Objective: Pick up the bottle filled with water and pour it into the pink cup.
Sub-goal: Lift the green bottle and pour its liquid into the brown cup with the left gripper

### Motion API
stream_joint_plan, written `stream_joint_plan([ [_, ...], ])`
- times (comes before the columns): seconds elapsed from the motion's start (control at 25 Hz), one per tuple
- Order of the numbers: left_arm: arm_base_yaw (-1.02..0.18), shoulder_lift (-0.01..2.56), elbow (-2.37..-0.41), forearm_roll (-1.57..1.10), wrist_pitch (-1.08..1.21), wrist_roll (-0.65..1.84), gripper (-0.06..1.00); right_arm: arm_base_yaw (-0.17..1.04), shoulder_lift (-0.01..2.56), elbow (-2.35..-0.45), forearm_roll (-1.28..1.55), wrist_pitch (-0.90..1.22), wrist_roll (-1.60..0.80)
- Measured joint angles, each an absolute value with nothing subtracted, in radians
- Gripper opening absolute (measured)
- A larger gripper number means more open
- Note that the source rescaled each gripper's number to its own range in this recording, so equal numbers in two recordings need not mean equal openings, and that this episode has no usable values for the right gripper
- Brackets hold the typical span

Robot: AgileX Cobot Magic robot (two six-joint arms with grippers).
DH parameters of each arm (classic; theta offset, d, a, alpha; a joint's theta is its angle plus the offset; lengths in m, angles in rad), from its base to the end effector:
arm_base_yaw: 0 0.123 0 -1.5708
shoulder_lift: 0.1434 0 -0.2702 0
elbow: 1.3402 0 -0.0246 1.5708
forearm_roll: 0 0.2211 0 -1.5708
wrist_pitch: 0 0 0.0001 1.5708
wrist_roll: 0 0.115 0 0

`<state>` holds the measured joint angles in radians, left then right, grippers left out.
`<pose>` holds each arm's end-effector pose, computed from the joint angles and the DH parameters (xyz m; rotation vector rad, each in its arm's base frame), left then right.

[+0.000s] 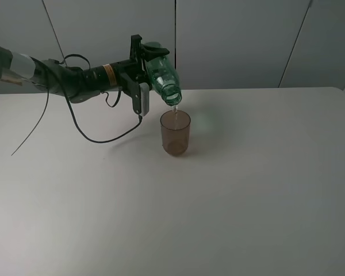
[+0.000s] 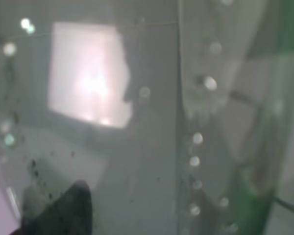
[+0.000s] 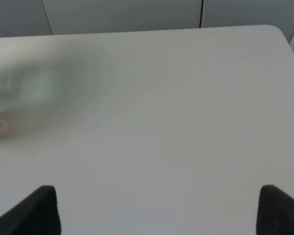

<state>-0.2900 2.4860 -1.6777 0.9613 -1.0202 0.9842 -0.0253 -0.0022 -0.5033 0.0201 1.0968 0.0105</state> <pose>0.4563 -0.2200 0.1303 1.5320 0.3345 0.4609 0.0028 0.0020 0.2493 0.0357 2.0745 0.0151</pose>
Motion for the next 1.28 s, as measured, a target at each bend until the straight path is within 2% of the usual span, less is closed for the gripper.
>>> stream_joint_plan([
  [1.28,-0.29,2.486,-1.686,1.015,-1.005,1.085,0.0,-0.025,-0.002,-0.503,0.02,1.097,0.01],
])
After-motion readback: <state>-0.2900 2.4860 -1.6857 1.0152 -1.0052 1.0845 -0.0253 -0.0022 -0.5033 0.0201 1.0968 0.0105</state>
